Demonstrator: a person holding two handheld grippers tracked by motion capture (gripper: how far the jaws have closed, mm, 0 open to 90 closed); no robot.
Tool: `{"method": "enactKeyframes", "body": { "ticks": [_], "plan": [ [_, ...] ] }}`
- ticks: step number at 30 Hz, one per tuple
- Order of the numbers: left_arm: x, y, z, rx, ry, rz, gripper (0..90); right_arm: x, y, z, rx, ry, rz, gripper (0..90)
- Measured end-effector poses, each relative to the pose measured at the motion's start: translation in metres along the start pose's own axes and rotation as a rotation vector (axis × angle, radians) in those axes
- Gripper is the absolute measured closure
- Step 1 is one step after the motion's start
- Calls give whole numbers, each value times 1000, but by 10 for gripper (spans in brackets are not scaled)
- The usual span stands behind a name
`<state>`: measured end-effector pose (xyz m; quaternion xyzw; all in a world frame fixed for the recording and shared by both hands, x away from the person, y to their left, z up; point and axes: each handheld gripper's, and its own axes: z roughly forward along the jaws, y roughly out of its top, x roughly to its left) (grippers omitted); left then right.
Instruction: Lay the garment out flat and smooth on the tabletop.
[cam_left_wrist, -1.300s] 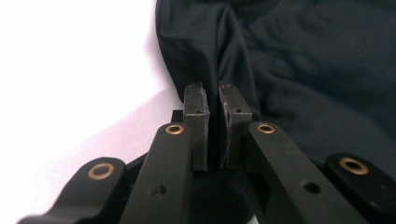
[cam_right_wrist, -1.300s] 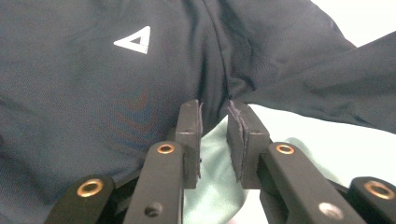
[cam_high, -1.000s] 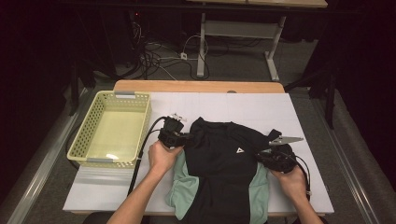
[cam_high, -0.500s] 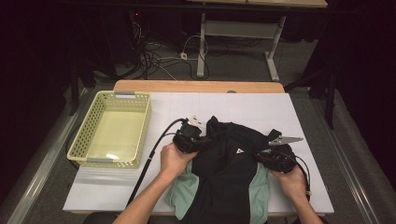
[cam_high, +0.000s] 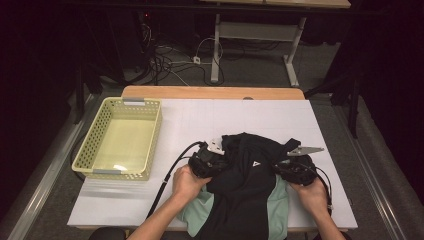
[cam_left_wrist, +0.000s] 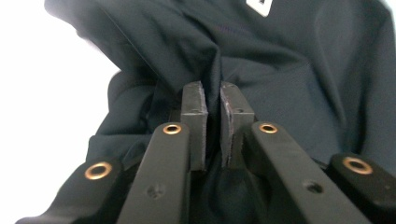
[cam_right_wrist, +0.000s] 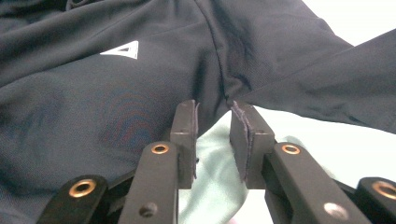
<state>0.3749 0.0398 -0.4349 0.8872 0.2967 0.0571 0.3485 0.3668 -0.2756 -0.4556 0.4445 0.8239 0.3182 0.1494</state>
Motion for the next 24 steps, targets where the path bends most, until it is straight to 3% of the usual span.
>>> {"method": "enactKeyframes", "body": {
  "ticks": [5, 13, 18, 21, 24],
  "plan": [
    [12, -1, -14, -51, -13, -54, 736, 0, 0, 0, 1, 1, 2, 719],
    [35, -5, -36, -117, 10, -128, 711, -1, 0, 0, 2, 0, 4, 718],
    [48, -1, -44, -118, 57, -164, 656, -1, 0, 1, 4, 3, 8, 718],
    [53, 3, -40, -94, 52, -181, 602, -2, 0, 1, 4, 4, 9, 718],
    [48, 4, -33, -67, 37, -161, 565, -2, 0, 1, 2, 6, 13, 717]
  ]
}}
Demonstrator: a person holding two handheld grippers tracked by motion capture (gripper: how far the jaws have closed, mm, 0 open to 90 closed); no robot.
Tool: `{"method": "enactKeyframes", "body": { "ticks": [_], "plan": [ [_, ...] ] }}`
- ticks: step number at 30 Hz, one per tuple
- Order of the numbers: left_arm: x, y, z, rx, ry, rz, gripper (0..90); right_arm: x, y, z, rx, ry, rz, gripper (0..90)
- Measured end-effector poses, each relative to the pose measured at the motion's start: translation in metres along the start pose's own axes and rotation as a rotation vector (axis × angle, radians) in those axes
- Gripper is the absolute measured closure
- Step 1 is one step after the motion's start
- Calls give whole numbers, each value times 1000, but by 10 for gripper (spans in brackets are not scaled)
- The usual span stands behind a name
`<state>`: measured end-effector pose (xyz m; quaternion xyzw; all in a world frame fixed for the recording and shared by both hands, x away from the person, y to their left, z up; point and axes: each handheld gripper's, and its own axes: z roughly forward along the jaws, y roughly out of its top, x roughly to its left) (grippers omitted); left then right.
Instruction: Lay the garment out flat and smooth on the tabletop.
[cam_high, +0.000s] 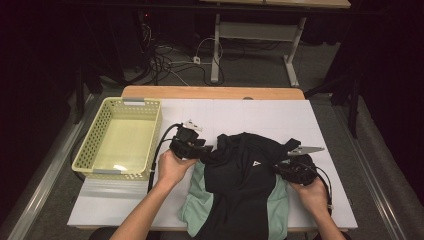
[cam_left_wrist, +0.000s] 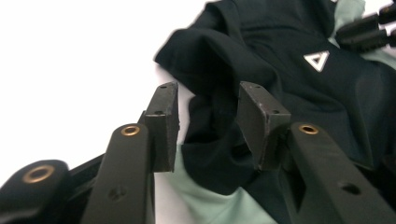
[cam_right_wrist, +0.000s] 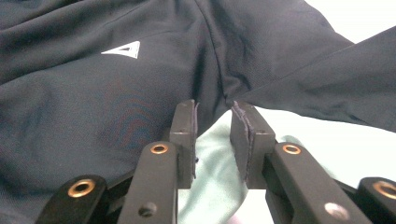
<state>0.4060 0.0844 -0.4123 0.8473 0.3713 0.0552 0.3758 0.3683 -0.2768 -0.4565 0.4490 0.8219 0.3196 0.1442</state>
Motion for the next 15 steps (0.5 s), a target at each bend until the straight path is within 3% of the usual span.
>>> {"method": "enactKeyframes", "body": {
  "ticks": [2, 10, 15],
  "plan": [
    [-6, -2, 5, 24, -6, 27, 563, 0, 0, 0, 1, -1, -2, 717],
    [-18, -12, 28, 130, -51, 70, 640, 1, 0, 0, 4, -9, -12, 716],
    [-19, -11, 29, 148, -76, 84, 852, 1, 0, 0, 4, -8, -13, 717]
  ]
}}
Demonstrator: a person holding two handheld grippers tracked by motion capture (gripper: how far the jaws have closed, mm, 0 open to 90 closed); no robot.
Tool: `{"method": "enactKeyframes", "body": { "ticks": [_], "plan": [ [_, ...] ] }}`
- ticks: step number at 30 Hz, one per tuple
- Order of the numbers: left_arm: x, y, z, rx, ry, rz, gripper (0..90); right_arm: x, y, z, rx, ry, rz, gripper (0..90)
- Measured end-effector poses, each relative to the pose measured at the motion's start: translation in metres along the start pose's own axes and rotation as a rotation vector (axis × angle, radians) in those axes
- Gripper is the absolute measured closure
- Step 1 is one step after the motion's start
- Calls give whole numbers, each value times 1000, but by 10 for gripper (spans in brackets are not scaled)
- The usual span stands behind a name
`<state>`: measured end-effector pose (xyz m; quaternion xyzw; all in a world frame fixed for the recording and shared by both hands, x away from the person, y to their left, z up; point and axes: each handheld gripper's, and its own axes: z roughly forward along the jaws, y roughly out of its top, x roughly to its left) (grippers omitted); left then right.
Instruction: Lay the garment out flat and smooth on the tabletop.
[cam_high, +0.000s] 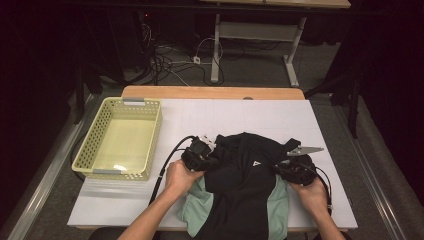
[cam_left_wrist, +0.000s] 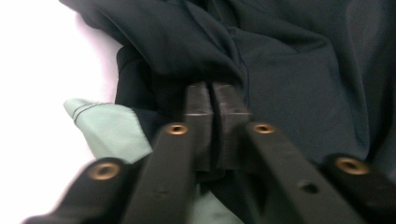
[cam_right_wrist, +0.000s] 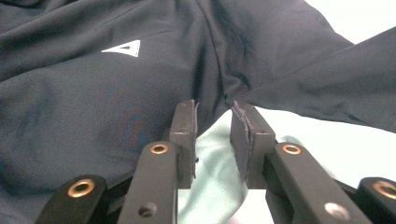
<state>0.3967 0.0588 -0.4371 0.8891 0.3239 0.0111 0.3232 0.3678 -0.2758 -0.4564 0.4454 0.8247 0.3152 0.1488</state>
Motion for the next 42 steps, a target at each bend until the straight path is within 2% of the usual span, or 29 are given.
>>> {"method": "enactKeyframes", "body": {
  "ticks": [3, 5, 9, 13, 16, 18, 22, 23, 25, 28, 30, 34, 37, 40, 42],
  "plan": [
    [5, -1, -13, -64, -1, -26, 860, 0, 0, 0, 0, 1, 0, 716],
    [8, -1, -24, -105, 19, -45, 861, 0, 0, 0, 1, 1, 1, 716],
    [14, -2, -46, -157, 56, -55, 862, 0, 0, 0, 2, 1, 1, 717],
    [21, -6, -61, -209, 88, -87, 861, 0, 0, 0, 2, 0, 2, 716],
    [25, -13, -64, -200, 110, -117, 860, 0, 0, 0, 1, 1, 4, 717],
    [27, -19, -60, -150, 133, -130, 859, 0, 0, 0, 1, 1, 4, 717],
    [28, -33, -42, -42, 129, -141, 854, -1, 0, 0, 2, 5, 8, 716],
    [29, -36, -39, -35, 127, -143, 847, 0, 0, 0, 2, 5, 8, 716],
    [30, -38, -38, -52, 139, -155, 786, 0, 0, 0, 3, 1, 4, 717],
    [34, -36, -43, -112, 157, -174, 653, -1, 2, -2, -5, 5, 11, 712],
    [38, -33, -44, -132, 159, -198, 603, -2, 5, -5, -19, 18, 21, 695],
    [44, -28, -35, -120, 169, -224, 544, -3, 19, -2, -37, 10, 3, 637],
    [46, -26, -27, -109, 162, -235, 517, -10, 34, 7, -49, 10, 30, 595],
    [49, -26, -20, -96, 159, -249, 495, -18, 50, 20, -52, -16, 33, 557],
    [52, -26, -16, -83, 153, -260, 472, -22, 59, 30, -35, -43, 29, 535]
  ]
}}
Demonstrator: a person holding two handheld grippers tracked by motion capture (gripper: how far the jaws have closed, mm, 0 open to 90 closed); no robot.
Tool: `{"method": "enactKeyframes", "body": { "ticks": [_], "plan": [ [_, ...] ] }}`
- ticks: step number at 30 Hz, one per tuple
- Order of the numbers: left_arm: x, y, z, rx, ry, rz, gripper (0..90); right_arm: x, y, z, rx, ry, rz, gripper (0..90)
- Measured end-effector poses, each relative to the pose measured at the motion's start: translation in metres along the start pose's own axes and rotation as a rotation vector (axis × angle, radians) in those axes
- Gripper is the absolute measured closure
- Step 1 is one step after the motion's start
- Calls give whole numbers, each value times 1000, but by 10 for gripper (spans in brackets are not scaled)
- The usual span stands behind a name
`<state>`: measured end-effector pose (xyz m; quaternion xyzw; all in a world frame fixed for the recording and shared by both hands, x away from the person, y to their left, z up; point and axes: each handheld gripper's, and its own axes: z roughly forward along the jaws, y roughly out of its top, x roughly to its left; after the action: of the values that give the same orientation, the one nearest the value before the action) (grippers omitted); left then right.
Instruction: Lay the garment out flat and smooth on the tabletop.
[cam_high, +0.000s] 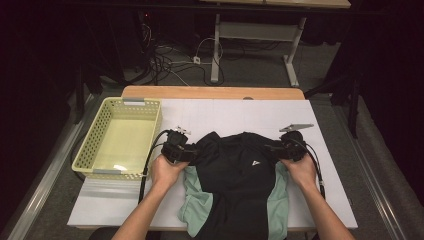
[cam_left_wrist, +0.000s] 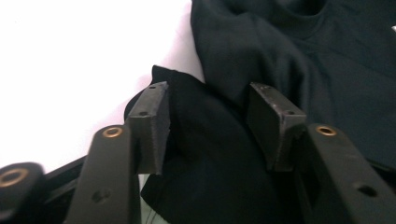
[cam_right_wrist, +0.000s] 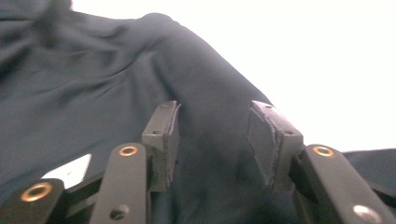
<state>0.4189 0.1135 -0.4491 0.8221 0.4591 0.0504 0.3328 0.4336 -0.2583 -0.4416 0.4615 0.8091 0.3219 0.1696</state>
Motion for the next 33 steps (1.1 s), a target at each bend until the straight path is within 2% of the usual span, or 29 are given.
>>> {"method": "enactKeyframes", "body": {
  "ticks": [4, 6, 8, 9, 10, 11, 13, 15, 17, 21, 24, 26, 27, 28, 30, 33],
  "plan": [
    [2, -1, 7, 34, 2, -1, 444, -5, 10, 17, 34, -42, 15, 488],
    [1, -1, 10, 51, 12, 5, 440, -7, 11, 24, 60, -43, 29, 472],
    [1, -1, 12, 55, 17, 8, 440, -8, 10, 30, 88, -41, 23, 481],
    [0, -1, 13, 55, 18, 8, 441, -7, 9, 32, 102, -49, 10, 507],
    [0, -1, 14, 54, 18, 9, 441, -5, 8, 31, 96, -64, -5, 575],
    [0, -1, 15, 55, 17, 11, 443, -5, 8, 30, 96, -49, -6, 679],
    [-1, -1, 17, 58, 11, 13, 455, -4, 8, 27, 123, -38, -38, 875],
    [-1, -1, 17, 65, -2, 13, 465, -6, 6, 24, 134, -38, -43, 896],
    [-2, -2, 18, 71, 0, 20, 479, -10, 4, 18, 125, -81, -47, 900],
    [-1, -1, 18, 76, 5, 22, 512, -31, -1, 4, 95, -105, 19, 900],
    [0, -1, 17, 82, 7, 14, 578, -39, -7, -1, 100, -116, 37, 899],
    [1, -1, 16, 98, -5, 16, 712, -39, -11, 0, 102, -99, 49, 870],
    [1, -1, 16, 105, -3, 23, 775, -37, -12, 0, 101, -116, 44, 811],
    [0, 0, 15, 114, -2, 28, 811, -36, -14, 0, 93, -104, 45, 778],
    [-2, 3, 12, 115, 15, 47, 830, -33, -17, -3, 83, -88, 46, 728],
    [-4, 11, 2, 58, 34, 46, 833, -26, -20, -7, 60, -70, 38, 704]
  ]
}}
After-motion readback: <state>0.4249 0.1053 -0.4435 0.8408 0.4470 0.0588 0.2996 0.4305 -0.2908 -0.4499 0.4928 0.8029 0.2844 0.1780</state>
